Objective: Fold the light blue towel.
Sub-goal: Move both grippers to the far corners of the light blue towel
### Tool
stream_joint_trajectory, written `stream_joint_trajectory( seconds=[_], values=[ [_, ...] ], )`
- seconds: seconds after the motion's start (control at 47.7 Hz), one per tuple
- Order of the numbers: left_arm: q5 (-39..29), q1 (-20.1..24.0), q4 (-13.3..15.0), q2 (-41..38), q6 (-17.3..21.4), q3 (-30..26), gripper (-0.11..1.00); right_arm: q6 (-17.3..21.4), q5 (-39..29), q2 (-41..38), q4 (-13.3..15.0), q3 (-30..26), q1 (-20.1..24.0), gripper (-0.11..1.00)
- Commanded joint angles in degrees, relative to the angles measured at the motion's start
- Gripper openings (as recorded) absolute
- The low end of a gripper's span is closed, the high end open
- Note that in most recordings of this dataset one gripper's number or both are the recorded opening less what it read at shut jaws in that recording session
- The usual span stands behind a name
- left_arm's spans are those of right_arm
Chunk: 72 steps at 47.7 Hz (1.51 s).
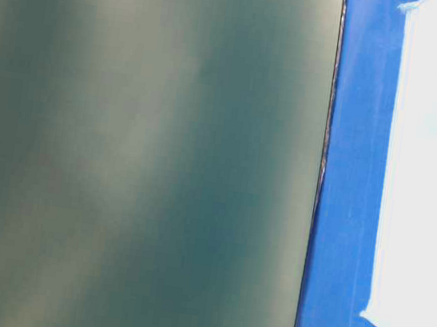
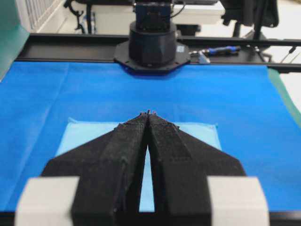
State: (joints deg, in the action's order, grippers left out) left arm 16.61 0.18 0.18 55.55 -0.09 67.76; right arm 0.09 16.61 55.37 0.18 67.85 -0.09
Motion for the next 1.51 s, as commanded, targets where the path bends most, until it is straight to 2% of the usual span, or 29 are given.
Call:
stream_joint_trajectory(
  seconds=[0.0, 0.105, 0.293, 0.587, 0.629, 0.67, 0.712, 0.859, 0.922, 1.027, 1.173, 1.488],
  values=[
    [0.44, -0.26, 0.79, -2.11, 0.53, -1.14, 0.00, 0.00, 0.00, -0.62, -0.35, -2.11, -0.53, 0.00],
    [1.76, 1.14, 0.79, -3.96, 1.05, -1.23, 0.00, 0.00, -3.87, -1.41, -0.35, -3.78, -3.16, 0.00],
    [3.25, 6.42, 0.88, -8.96, 1.23, -1.32, 0.00, 0.18, -13.62, -4.75, -0.35, -5.89, -11.60, 0.00],
    [3.43, 14.85, 0.88, -21.97, 1.14, -3.69, 0.01, 0.18, -14.85, -15.56, -0.35, -6.15, -21.45, 0.01],
    [3.52, 15.73, 0.88, -24.17, 1.14, -4.31, 0.07, 0.18, -14.94, -17.75, -0.35, -6.33, -22.50, 0.01],
    [3.60, 16.61, 0.88, -26.46, 1.14, -4.83, 0.17, 0.18, -14.85, -20.04, -0.35, -6.77, -23.73, 0.01],
    [3.96, 17.84, 0.88, -29.44, 1.23, -5.63, 0.28, 0.18, -14.85, -22.68, -0.18, -7.21, -24.70, 0.07],
    [4.66, 21.01, 0.88, -38.06, 1.49, -8.26, 0.73, -0.18, -14.68, -32.17, 0.26, -9.32, -28.04, 0.54],
    [5.19, 22.06, 0.88, -41.40, 1.49, -9.05, 0.85, -0.26, -14.50, -36.47, 0.79, -10.11, -29.18, 0.64],
    [6.77, 23.29, 0.88, -47.64, 1.58, -10.46, 0.85, -0.26, -13.71, -42.01, 1.67, -11.16, -29.97, 0.58],
    [8.35, 23.82, 0.88, -54.49, 1.58, -12.22, 0.85, -0.26, -12.74, -48.08, 1.93, -12.83, -30.32, 0.59],
    [8.26, 24.35, 0.88, -64.16, 1.76, -15.73, 0.85, -0.53, -12.66, -54.76, 1.93, -13.97, -30.67, 0.59]
  ],
)
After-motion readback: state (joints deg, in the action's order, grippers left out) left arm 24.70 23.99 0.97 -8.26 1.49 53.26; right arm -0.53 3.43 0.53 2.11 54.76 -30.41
